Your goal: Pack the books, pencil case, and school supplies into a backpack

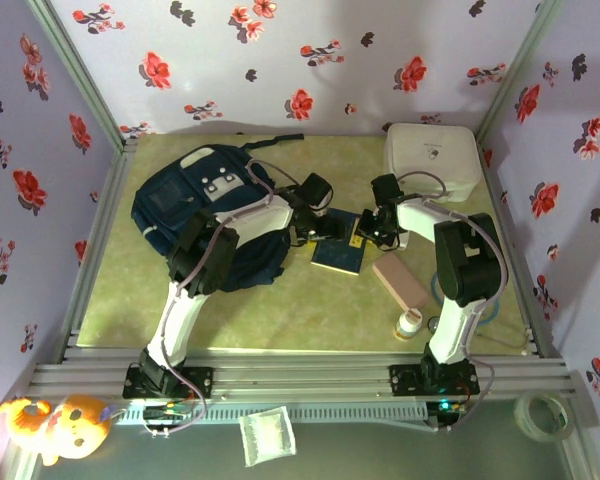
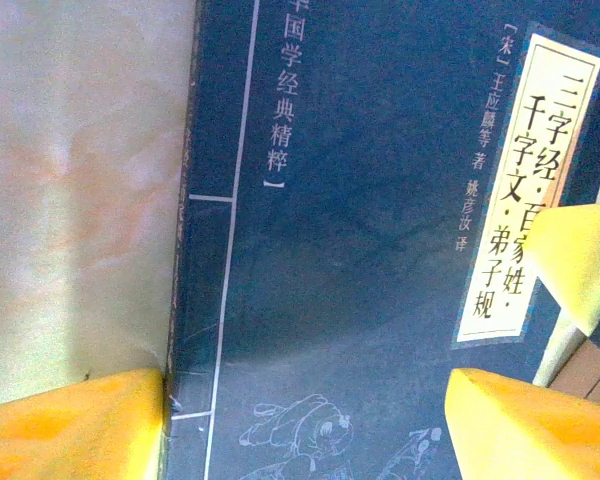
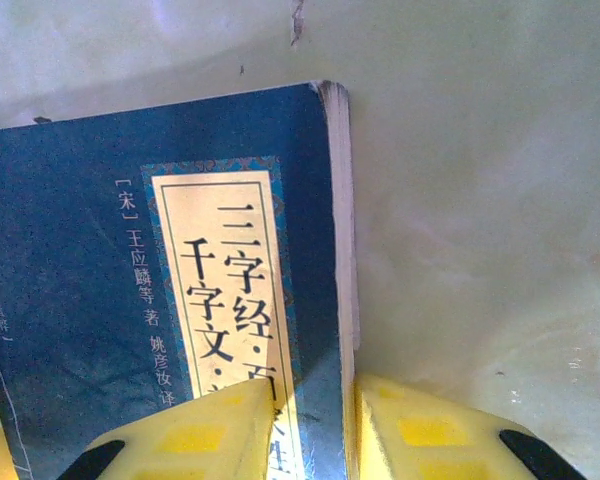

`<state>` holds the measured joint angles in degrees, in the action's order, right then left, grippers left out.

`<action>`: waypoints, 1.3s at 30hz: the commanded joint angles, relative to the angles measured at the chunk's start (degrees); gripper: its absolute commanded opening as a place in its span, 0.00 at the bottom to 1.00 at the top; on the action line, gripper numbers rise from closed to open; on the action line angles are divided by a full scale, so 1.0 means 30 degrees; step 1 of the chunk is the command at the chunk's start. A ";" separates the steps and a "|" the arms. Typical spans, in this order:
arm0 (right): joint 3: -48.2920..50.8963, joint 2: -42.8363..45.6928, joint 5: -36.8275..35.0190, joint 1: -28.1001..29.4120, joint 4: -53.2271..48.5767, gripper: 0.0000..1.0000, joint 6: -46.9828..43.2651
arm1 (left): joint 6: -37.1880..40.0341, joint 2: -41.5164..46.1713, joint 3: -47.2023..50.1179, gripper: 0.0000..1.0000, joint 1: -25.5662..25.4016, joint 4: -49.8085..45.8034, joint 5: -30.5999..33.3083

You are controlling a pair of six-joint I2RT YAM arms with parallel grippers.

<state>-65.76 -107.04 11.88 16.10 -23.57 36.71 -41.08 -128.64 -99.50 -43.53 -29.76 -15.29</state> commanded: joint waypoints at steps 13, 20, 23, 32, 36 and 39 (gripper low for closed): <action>0.0758 -0.0384 0.0620 0.0197 0.0223 0.27 0.0990 | -0.3139 0.3483 0.2654 0.63 -0.0139 0.5213 -0.4702; 0.0906 -0.0407 0.0629 0.0289 0.0440 0.27 0.1270 | -0.4046 0.3262 0.3355 0.53 -0.0157 0.6640 -0.4811; 0.0954 -0.0383 0.0630 0.0329 0.0455 0.27 0.1356 | -0.4362 0.2510 0.3437 0.50 -0.0155 0.6554 -0.4507; 0.1151 -0.0145 0.0329 0.0349 0.0591 0.28 0.1476 | -0.3611 0.2321 0.3166 0.36 -0.0112 0.5275 -0.3306; 0.0968 0.0184 -0.0218 0.0323 0.0329 0.32 0.1358 | -0.3257 0.2536 0.3255 0.22 -0.0110 0.5166 -0.3099; 0.0746 0.0754 -0.0528 0.0334 0.0049 0.37 0.1299 | -0.2662 0.3087 0.3456 0.03 -0.0024 0.5205 -0.2855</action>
<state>-64.27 -106.21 11.22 16.01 -20.01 40.56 -51.70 -121.40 -89.49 -42.96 -15.11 -24.18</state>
